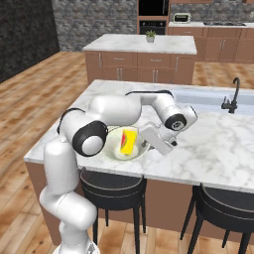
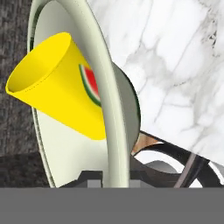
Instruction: Place the cup inside the bowl on the dining table and move the bowl to any counter.
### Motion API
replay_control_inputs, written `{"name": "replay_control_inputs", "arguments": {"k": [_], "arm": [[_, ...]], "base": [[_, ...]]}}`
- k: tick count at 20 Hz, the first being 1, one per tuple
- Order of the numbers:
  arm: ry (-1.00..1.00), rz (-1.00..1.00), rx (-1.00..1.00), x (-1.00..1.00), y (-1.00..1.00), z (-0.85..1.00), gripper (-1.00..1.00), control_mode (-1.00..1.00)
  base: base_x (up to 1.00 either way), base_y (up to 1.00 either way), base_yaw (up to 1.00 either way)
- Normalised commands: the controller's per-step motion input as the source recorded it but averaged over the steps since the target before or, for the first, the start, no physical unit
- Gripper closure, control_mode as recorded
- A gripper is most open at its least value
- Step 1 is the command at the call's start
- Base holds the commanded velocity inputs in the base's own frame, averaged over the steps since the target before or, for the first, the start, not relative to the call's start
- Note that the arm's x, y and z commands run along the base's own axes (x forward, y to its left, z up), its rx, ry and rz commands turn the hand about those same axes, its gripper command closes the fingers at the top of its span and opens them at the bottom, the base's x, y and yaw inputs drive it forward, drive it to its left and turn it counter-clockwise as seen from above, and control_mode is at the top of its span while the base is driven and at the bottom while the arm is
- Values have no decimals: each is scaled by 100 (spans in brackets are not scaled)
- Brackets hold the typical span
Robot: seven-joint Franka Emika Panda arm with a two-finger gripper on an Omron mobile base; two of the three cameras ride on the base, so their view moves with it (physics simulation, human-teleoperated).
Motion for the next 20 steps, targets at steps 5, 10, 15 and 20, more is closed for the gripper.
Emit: {"name": "replay_control_inputs", "arguments": {"k": [5, 10, 15, 20], "arm": [[4, -14, 0, -31, 0, 16, 100, -100], [3, -25, 0, 0, 0, 15, 100, -100], [8, -22, 0, -1, 0, 20, 100, -100], [13, -11, 0, -24, 8, 45, 100, -100]], "base": [[0, 0, 0], [0, 0, 0], [0, 0, 0], [0, 0, 0]]}}
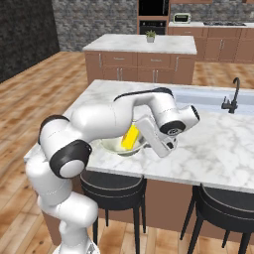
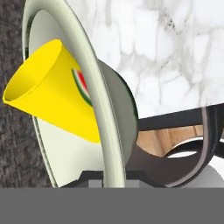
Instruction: Place the cup inside the bowl on the dining table and move the bowl to any counter.
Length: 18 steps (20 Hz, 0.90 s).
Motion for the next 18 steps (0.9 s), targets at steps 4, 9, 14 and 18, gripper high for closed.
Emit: {"name": "replay_control_inputs", "arguments": {"k": [4, 9, 14, 18], "arm": [[12, -7, 0, -20, 15, 47, 100, -100], [8, -7, 0, -6, 25, 19, 100, -100], [0, -11, 3, 6, 24, 0, 100, -100], [0, -13, 5, 8, 25, 1, 100, -100]], "base": [[0, 0, 0], [0, 0, 0], [0, 0, 0], [0, 0, 0]]}}
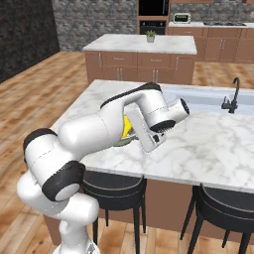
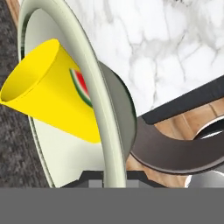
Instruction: Place the cup inside the bowl on the dining table and move the bowl to any counter.
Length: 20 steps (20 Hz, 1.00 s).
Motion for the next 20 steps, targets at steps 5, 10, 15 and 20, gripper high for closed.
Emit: {"name": "replay_control_inputs", "arguments": {"k": [5, 10, 15, 20], "arm": [[0, -11, 3, 1, 27, 21, 100, -100], [0, -5, 0, 0, 26, 43, 100, -100], [0, -3, 0, 0, 23, 34, 100, -100], [0, 0, 0, -1, 8, 2, 100, -100]], "base": [[0, 0, 0], [0, 0, 0], [0, 0, 0], [0, 0, 0]]}}
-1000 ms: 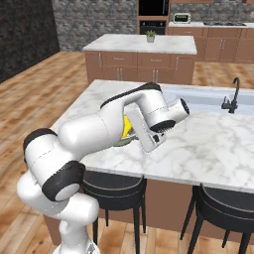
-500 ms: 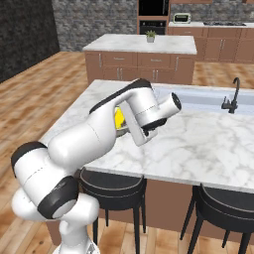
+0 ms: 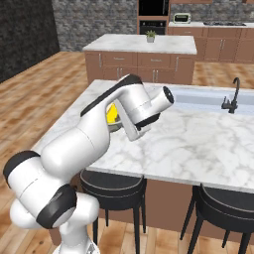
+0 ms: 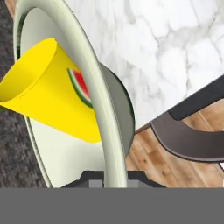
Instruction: Place the cup inside the bowl on the dining table and move the bowl to any counter.
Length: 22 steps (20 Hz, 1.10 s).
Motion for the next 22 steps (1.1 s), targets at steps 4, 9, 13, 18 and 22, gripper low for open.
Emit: {"name": "replay_control_inputs", "arguments": {"k": [4, 9, 13, 18, 22], "arm": [[0, 0, 0, 0, 0, 0, 100, -100], [0, 0, 0, 0, 0, 0, 100, -100], [0, 0, 0, 0, 0, 0, 100, 100], [0, 0, 0, 0, 0, 0, 100, 100], [0, 0, 0, 0, 0, 0, 100, 100]], "base": [[0, 0, 0], [0, 0, 0], [-3, 5, 0], [-8, 75, 0], [0, 92, -1]]}}
